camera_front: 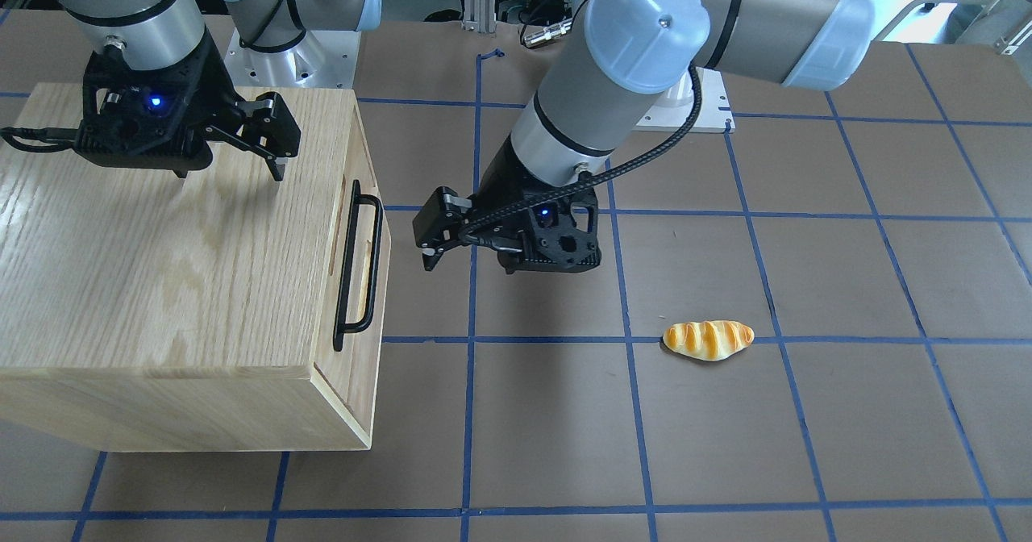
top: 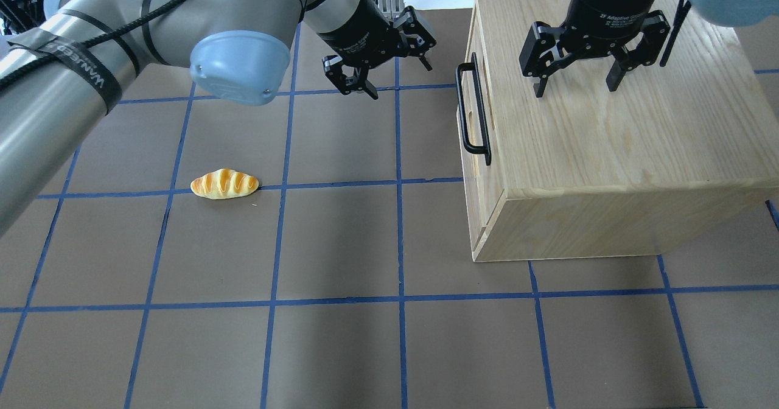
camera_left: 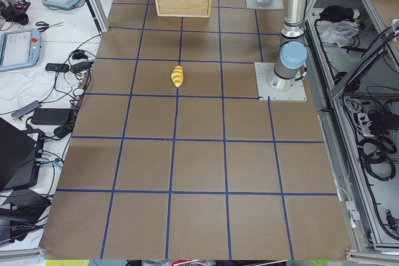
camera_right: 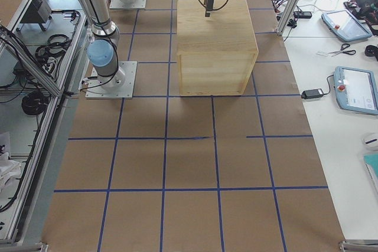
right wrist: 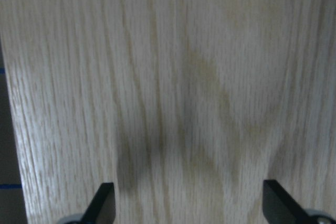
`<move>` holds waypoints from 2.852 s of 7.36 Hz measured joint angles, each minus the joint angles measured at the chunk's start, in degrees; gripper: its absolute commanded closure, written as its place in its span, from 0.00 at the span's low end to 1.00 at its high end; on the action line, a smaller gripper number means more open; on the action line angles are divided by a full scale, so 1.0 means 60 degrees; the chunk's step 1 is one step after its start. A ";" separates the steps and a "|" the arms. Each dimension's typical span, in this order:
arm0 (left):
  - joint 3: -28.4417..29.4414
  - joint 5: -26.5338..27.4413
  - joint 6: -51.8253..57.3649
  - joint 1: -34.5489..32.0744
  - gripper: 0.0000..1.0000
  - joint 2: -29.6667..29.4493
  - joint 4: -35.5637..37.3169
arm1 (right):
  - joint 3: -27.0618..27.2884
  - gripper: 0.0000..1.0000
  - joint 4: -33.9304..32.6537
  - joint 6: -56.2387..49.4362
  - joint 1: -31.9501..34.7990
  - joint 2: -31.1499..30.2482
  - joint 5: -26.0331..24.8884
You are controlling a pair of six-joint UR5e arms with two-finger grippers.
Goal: Open upper drawer
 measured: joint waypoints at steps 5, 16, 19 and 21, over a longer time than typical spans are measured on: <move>-0.0337 -0.0491 -0.0402 -0.0610 0.00 -0.0246 0.0518 | 0.0000 0.00 0.0000 0.0007 0.0002 -0.0001 0.0000; -0.0375 0.0027 -0.0086 -0.0683 0.00 -0.0742 0.0800 | 0.0000 0.00 0.0000 0.0005 0.0004 -0.0001 0.0000; -0.0370 0.0598 -0.0016 -0.0682 0.00 -0.0688 0.0711 | 0.0000 0.00 0.0000 0.0008 0.0004 -0.0001 0.0000; -0.0367 0.1161 0.0045 -0.0690 0.00 -0.0553 0.0642 | 0.0000 0.00 0.0000 0.0006 0.0003 -0.0001 0.0000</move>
